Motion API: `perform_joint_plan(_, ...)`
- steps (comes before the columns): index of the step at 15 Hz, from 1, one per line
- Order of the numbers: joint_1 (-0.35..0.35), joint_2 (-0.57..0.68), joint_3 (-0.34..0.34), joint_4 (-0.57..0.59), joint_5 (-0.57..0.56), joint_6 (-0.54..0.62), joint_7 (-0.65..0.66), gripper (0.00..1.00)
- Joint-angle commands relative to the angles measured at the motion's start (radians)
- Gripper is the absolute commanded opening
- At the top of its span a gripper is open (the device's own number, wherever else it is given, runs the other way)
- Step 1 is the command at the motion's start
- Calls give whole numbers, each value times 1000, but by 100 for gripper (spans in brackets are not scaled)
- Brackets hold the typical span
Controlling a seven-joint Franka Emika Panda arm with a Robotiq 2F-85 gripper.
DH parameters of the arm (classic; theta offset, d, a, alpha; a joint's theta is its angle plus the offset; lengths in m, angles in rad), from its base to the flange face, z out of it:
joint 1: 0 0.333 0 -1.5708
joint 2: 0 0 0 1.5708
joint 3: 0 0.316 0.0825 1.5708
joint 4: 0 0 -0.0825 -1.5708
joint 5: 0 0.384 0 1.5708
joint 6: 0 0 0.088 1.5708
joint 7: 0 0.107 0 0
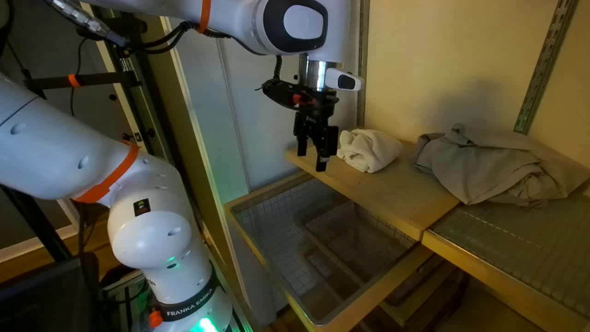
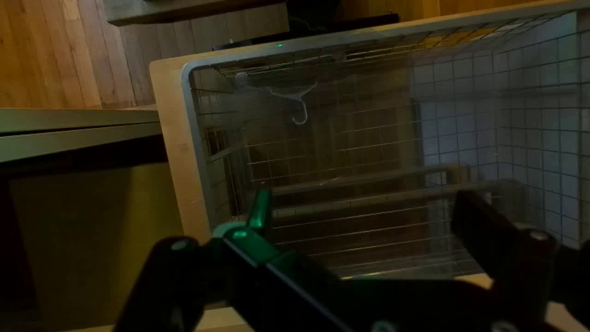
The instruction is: Move the towel to the brown object
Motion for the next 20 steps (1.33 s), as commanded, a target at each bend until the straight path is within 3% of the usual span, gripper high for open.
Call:
perform_joint_plan(1,3,0,-3,2,-1,-2,1,100)
perform_joint_plan(11,8,15,-3,9,7,7,1,100)
perform_joint_plan(20,135,351,-75,205,233,252,-335,100)
